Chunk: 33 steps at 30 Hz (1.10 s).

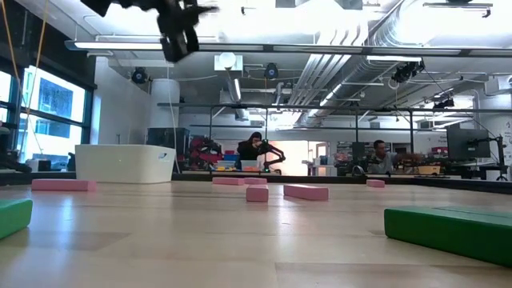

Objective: Sort blocks
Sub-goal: Put the green block into the black bin

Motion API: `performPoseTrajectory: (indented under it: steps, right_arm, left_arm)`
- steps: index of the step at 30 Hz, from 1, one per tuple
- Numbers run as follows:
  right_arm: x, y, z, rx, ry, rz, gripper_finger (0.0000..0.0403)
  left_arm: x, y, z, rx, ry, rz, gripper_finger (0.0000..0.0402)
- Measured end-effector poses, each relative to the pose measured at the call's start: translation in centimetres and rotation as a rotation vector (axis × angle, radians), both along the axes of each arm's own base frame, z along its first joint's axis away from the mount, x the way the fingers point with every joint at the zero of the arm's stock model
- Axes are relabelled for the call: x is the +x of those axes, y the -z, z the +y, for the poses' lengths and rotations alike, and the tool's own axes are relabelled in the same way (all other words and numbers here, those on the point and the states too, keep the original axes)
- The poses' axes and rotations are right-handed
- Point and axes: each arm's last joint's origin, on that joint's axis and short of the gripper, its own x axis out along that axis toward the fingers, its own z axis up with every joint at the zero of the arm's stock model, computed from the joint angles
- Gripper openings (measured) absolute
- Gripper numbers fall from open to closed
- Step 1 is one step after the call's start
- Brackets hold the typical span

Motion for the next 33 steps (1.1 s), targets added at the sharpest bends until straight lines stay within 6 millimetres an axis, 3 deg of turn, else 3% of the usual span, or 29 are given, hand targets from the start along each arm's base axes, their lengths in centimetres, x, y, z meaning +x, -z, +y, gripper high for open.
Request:
performPoseTrajectory:
  steps: [4, 8, 12, 16, 22, 28, 33]
  right_arm:
    - [4.3, -1.7, 0.2, 0.069, 0.24, -0.302, 0.0206]
    - [10.1, -2.1, -0.3, 0.04, 0.296, -0.47, 0.0199]
    - [16.0, -0.9, -0.5, 0.04, 0.178, -0.388, 0.0195]
    - [20.1, 1.1, 0.2, -0.033, 0.034, -0.268, 0.0195]
    - [22.2, 3.1, 1.1, -0.227, -0.085, -0.015, 0.0195]
    - [23.5, 3.0, 2.8, -0.219, -0.186, -0.088, 0.0195]
    - [23.6, 2.7, 2.8, -0.267, -0.179, -0.124, 0.0195]
  left_arm:
    - [-0.7, -0.1, -2.7, -0.039, 0.204, 0.005, 0.0168]
    - [-1.6, 0.0, -5.6, -0.001, 0.348, -0.022, 0.0168]
    - [-2.4, 0.0, -7.7, 0.036, 0.403, -0.042, 0.0168]
    - [-2.9, 0.0, -8.8, 0.068, 0.385, -0.052, 0.0168]
    - [-3.2, 0.0, -9.5, 0.099, 0.319, -0.055, 0.0168]
    - [-3.5, 0.2, -9.8, 0.076, 0.288, -0.016, 0.0168]
    - [-4.0, 0.5, -10.5, 0.084, 0.317, 0.019, 0.0168]
